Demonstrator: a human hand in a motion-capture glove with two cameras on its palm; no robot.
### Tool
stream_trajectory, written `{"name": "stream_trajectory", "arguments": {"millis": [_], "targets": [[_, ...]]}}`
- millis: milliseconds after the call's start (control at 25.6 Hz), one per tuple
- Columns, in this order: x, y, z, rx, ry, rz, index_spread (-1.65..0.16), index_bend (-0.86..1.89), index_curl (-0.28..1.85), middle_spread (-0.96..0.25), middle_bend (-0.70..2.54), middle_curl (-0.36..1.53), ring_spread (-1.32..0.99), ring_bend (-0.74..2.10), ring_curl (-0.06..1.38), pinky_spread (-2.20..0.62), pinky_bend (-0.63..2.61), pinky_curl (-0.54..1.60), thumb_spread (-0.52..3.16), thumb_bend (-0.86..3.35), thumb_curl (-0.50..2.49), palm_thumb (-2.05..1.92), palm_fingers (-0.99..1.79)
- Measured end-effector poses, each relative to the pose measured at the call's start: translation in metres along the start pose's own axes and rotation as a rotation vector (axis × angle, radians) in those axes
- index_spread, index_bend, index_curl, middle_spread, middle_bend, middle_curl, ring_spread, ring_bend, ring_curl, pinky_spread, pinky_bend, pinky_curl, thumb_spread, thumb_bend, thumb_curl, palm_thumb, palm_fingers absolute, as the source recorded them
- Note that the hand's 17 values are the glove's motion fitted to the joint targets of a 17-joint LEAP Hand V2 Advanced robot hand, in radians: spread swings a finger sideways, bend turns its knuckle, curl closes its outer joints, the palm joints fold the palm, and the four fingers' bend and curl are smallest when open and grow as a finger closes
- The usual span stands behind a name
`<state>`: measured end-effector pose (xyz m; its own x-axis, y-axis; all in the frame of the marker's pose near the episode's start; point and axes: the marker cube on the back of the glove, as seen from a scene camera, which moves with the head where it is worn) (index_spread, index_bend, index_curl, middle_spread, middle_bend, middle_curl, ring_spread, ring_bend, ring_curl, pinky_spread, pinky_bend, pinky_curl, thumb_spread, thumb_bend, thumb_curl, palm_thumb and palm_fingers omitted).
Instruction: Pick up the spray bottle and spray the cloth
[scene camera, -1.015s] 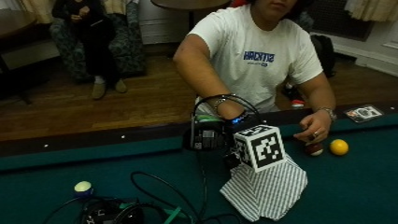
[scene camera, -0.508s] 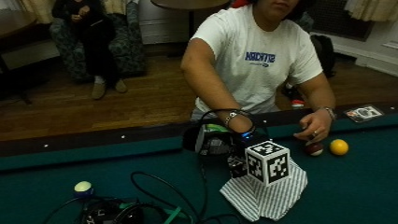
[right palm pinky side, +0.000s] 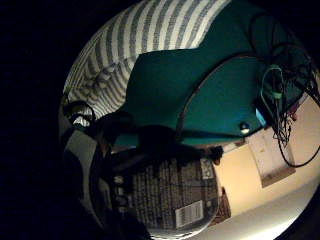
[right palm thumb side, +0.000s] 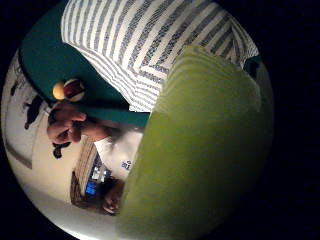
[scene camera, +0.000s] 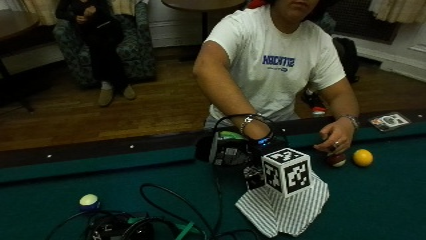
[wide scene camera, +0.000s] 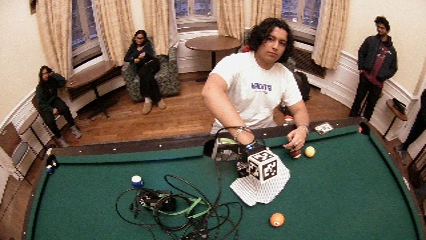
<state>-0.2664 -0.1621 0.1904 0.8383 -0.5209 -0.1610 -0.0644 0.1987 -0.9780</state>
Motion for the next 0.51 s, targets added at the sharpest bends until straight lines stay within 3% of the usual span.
{"name": "stream_trajectory", "arguments": {"millis": [508], "targets": [[-0.007, 0.026, -0.031, 0.145, -0.119, -0.189, -0.25, 0.35, 0.62, -0.18, 0.73, 0.57, -0.20, 0.78, 0.49, -0.32, 0.45, 0.40, 0.49, -0.03, 0.80, 0.93, 1.38]]}}
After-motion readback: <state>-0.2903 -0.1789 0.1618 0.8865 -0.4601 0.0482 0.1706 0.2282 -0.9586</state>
